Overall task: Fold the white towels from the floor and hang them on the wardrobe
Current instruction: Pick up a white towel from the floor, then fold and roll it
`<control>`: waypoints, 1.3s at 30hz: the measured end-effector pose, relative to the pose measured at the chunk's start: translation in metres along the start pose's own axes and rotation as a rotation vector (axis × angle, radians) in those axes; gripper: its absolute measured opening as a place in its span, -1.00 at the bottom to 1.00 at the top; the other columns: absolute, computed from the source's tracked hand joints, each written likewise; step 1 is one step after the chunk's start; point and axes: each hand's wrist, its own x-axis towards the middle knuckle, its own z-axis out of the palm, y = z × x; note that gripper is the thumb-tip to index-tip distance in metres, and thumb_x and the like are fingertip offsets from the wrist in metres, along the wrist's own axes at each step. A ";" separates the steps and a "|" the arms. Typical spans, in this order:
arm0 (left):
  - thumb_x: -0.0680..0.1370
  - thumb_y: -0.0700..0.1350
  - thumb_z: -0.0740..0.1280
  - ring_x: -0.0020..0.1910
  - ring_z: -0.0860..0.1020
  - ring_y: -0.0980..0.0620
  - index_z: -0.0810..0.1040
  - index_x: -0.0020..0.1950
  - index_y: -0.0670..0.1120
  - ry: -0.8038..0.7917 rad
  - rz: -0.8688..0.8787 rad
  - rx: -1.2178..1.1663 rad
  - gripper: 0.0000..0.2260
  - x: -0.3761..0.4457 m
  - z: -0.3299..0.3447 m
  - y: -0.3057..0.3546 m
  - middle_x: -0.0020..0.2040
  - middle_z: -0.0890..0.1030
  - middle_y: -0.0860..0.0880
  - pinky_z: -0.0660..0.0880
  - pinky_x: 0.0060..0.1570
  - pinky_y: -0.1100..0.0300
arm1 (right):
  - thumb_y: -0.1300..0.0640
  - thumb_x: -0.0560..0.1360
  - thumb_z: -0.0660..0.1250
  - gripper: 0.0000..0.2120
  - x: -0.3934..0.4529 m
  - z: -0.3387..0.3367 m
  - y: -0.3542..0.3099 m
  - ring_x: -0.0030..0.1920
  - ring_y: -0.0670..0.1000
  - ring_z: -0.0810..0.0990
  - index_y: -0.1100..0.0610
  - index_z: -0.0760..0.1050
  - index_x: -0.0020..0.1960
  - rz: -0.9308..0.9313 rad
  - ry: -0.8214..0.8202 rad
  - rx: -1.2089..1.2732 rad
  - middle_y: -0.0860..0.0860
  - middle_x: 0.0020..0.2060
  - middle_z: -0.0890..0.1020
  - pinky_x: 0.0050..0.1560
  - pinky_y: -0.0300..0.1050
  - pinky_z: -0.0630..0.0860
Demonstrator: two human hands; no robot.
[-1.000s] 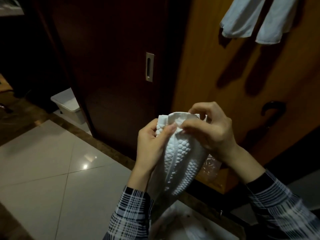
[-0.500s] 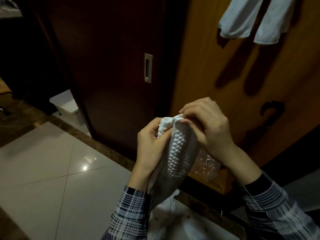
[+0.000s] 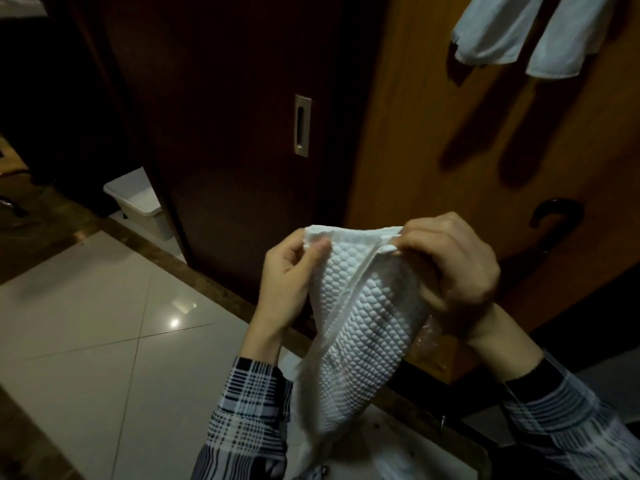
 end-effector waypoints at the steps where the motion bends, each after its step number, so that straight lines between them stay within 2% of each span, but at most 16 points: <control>1: 0.50 -0.04 0.32 -0.19 0.59 0.09 0.61 -0.07 -0.08 0.060 -0.009 0.021 -0.86 0.001 -0.003 -0.003 -0.21 0.66 0.01 0.53 -0.20 0.22 | 0.25 0.50 0.35 -0.89 0.000 -0.003 0.001 -0.14 0.05 0.57 0.28 0.51 -0.01 -0.011 -0.032 0.013 0.21 -0.20 0.63 -0.01 -0.25 0.49; 3: 0.52 -0.01 0.37 -0.22 0.57 0.01 0.62 -0.12 -0.07 0.131 -0.010 0.106 -0.85 0.004 -0.005 -0.006 -0.23 0.64 -0.09 0.51 -0.22 0.10 | 0.29 0.47 0.36 -0.88 0.001 -0.007 0.001 -0.11 0.03 0.58 0.32 0.56 -0.03 -0.037 -0.095 0.024 0.22 -0.19 0.63 0.03 -0.31 0.50; 7: 0.51 -0.16 0.38 -0.33 0.56 0.22 0.62 -0.18 0.00 0.153 0.024 0.146 -0.90 0.004 0.008 -0.001 -0.34 0.63 0.10 0.48 -0.32 0.33 | 0.24 0.56 0.28 -0.78 0.005 -0.002 -0.011 -0.08 0.04 0.62 0.37 0.63 -0.09 -0.088 -0.215 0.057 0.19 -0.15 0.65 0.05 -0.24 0.53; 10: 0.51 -0.20 0.38 -0.30 0.55 0.20 0.63 -0.13 -0.02 0.050 0.075 0.157 -0.91 0.004 0.017 0.005 -0.30 0.63 0.08 0.48 -0.26 0.32 | 0.20 0.60 0.24 -0.72 0.012 0.011 -0.017 -0.05 0.05 0.67 0.36 0.64 -0.07 -0.109 -0.209 0.058 0.18 -0.12 0.68 0.07 -0.16 0.57; 14: 0.52 -0.35 0.31 -0.16 0.58 -0.01 0.62 -0.01 -0.17 -0.098 0.045 0.059 -0.85 0.006 0.018 0.008 -0.16 0.65 -0.18 0.52 -0.16 0.10 | 0.16 0.62 0.23 -0.69 0.015 0.019 -0.009 -0.06 0.06 0.69 0.34 0.65 -0.07 -0.043 -0.179 0.097 0.17 -0.10 0.69 -0.07 -0.05 0.62; 17: 0.55 -0.32 0.27 -0.12 0.61 0.07 0.60 0.03 -0.19 -0.146 0.025 -0.009 -0.85 0.006 0.018 0.007 -0.15 0.66 -0.04 0.55 -0.13 0.23 | 0.15 0.61 0.25 -0.72 0.014 0.019 -0.002 -0.07 0.06 0.69 0.32 0.66 -0.05 -0.008 -0.184 0.127 0.16 -0.08 0.69 -0.09 -0.07 0.61; 22: 0.61 -0.25 0.19 -0.10 0.60 0.07 0.58 0.03 -0.19 -0.192 -0.011 -0.049 -0.83 0.009 0.017 0.006 -0.13 0.65 0.00 0.54 -0.09 0.23 | 0.13 0.59 0.27 -0.71 0.013 0.022 -0.001 -0.06 0.04 0.68 0.33 0.65 -0.05 0.032 -0.181 0.160 0.16 -0.09 0.69 -0.01 -0.13 0.60; 23: 0.63 -0.21 0.13 -0.13 0.60 0.11 0.58 -0.01 -0.17 -0.186 -0.040 -0.075 -0.77 0.008 0.017 0.008 -0.17 0.65 0.03 0.52 -0.11 0.27 | 0.12 0.59 0.27 -0.70 0.013 0.023 -0.001 -0.07 0.04 0.68 0.33 0.65 -0.06 0.040 -0.174 0.150 0.16 -0.11 0.69 -0.02 -0.15 0.60; 25: 0.64 -0.02 0.08 -0.18 0.60 0.17 0.56 -0.06 -0.15 -0.190 -0.089 -0.136 -0.67 0.009 0.015 0.009 -0.23 0.65 0.06 0.50 -0.15 0.34 | 0.09 0.60 0.25 -0.67 0.015 0.023 0.000 -0.12 0.04 0.68 0.32 0.65 -0.09 0.072 -0.157 0.139 0.14 -0.15 0.69 -0.09 -0.15 0.60; 27: 0.55 0.10 0.27 -0.16 0.60 0.16 0.56 -0.05 -0.12 -0.255 -0.082 -0.101 -0.71 0.010 0.011 0.008 -0.21 0.65 0.06 0.52 -0.14 0.33 | 0.06 0.60 0.25 -0.66 0.016 0.023 0.003 -0.14 0.01 0.67 0.30 0.65 -0.11 0.112 -0.147 0.125 0.11 -0.18 0.69 -0.18 -0.10 0.60; 29: 0.38 -0.08 0.49 -0.11 0.63 0.13 0.57 0.00 -0.08 -0.294 -0.073 -0.024 -0.75 0.011 0.010 0.004 -0.15 0.67 0.05 0.54 -0.12 0.30 | 0.10 0.57 0.28 -0.73 0.016 0.022 0.004 -0.15 0.00 0.65 0.28 0.64 -0.10 0.167 -0.164 0.118 0.10 -0.18 0.67 -0.21 -0.06 0.58; 31: 0.33 -0.21 0.53 -0.08 0.64 0.12 0.57 0.03 -0.06 -0.273 -0.055 0.029 -0.68 0.013 0.011 0.001 -0.12 0.68 0.04 0.55 -0.11 0.28 | 0.14 0.53 0.33 -0.80 0.018 0.021 0.004 -0.15 0.02 0.62 0.27 0.62 -0.10 0.200 -0.200 0.094 0.10 -0.17 0.65 -0.17 -0.05 0.56; 33: 0.34 -0.23 0.49 -0.06 0.64 0.12 0.57 0.07 -0.09 -0.256 -0.033 0.047 -0.68 0.012 0.012 0.000 -0.09 0.68 0.05 0.54 -0.09 0.29 | 0.08 0.49 0.37 -0.80 0.024 0.019 0.006 -0.09 0.04 0.55 0.23 0.59 -0.07 0.217 -0.271 -0.006 0.07 -0.13 0.62 -0.11 -0.07 0.51; 36: 0.35 -0.30 0.47 -0.07 0.64 0.15 0.55 0.07 -0.11 -0.239 -0.038 0.050 -0.67 0.011 0.011 -0.003 -0.09 0.69 0.08 0.54 -0.08 0.30 | -0.27 0.39 0.28 -0.47 0.030 0.008 0.015 0.01 -0.05 0.47 0.13 0.50 0.13 0.334 -0.530 -0.125 -0.04 -0.02 0.56 -0.02 -0.14 0.36; 37: 0.34 -0.28 0.48 -0.09 0.64 0.13 0.53 0.06 -0.09 -0.237 -0.047 0.044 -0.66 0.010 0.010 -0.005 -0.11 0.69 0.08 0.55 -0.10 0.28 | -0.36 0.35 0.21 -0.39 0.030 0.004 0.019 -0.03 -0.09 0.47 0.08 0.49 0.16 0.380 -0.650 -0.139 -0.10 -0.04 0.55 -0.04 -0.16 0.34; 39: 0.32 -0.21 0.50 -0.12 0.66 0.04 0.46 0.08 -0.07 -0.217 -0.082 0.022 -0.61 0.010 0.012 -0.003 -0.12 0.70 0.02 0.59 -0.13 0.20 | -0.39 0.36 0.13 -0.42 0.026 -0.003 0.023 -0.14 -0.11 0.54 0.03 0.55 0.06 0.399 -0.783 -0.106 -0.16 -0.14 0.59 -0.15 -0.14 0.44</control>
